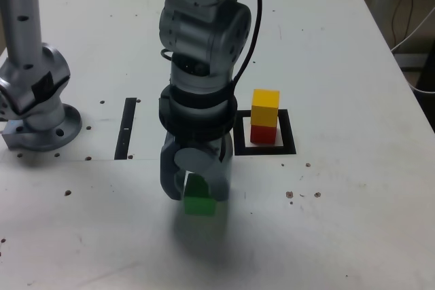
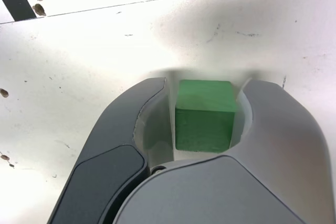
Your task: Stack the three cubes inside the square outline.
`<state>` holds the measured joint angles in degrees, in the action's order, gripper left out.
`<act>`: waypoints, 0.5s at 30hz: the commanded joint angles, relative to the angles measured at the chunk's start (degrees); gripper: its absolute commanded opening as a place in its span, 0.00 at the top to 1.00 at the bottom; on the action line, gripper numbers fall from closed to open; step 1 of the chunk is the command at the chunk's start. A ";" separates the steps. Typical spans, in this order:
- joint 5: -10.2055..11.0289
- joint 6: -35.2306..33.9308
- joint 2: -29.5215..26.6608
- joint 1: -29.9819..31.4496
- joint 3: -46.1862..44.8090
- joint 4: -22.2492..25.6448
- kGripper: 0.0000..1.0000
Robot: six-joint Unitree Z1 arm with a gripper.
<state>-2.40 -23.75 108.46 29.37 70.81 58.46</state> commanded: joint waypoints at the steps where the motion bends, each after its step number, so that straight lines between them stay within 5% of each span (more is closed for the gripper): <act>1: -0.07 -0.13 -0.16 0.07 0.15 0.22 0.61; 15: -0.51 0.63 -0.09 0.03 0.38 0.04 0.77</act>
<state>-3.04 -23.25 108.47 29.38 71.00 58.28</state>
